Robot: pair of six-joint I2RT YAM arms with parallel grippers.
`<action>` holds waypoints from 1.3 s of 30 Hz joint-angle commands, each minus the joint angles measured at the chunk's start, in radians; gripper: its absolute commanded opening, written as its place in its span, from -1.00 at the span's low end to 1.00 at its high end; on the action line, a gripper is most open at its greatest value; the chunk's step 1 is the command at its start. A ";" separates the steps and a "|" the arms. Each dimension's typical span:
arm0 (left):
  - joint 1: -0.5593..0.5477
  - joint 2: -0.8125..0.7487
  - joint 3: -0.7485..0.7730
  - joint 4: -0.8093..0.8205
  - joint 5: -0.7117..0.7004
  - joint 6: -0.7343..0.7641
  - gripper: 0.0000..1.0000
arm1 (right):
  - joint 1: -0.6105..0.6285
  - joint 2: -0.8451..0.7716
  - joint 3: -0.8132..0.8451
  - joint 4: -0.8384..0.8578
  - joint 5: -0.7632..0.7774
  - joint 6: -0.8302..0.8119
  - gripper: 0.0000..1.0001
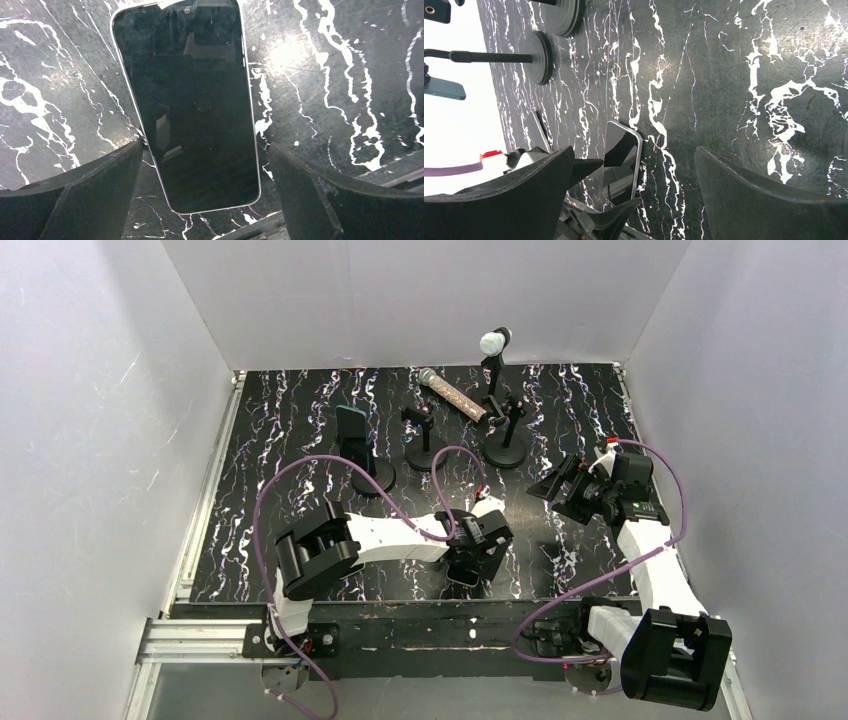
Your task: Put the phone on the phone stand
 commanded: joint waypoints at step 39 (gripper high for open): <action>-0.003 -0.187 -0.081 0.082 -0.135 0.099 -1.00 | 0.005 0.065 -0.003 0.056 -0.143 -0.013 0.94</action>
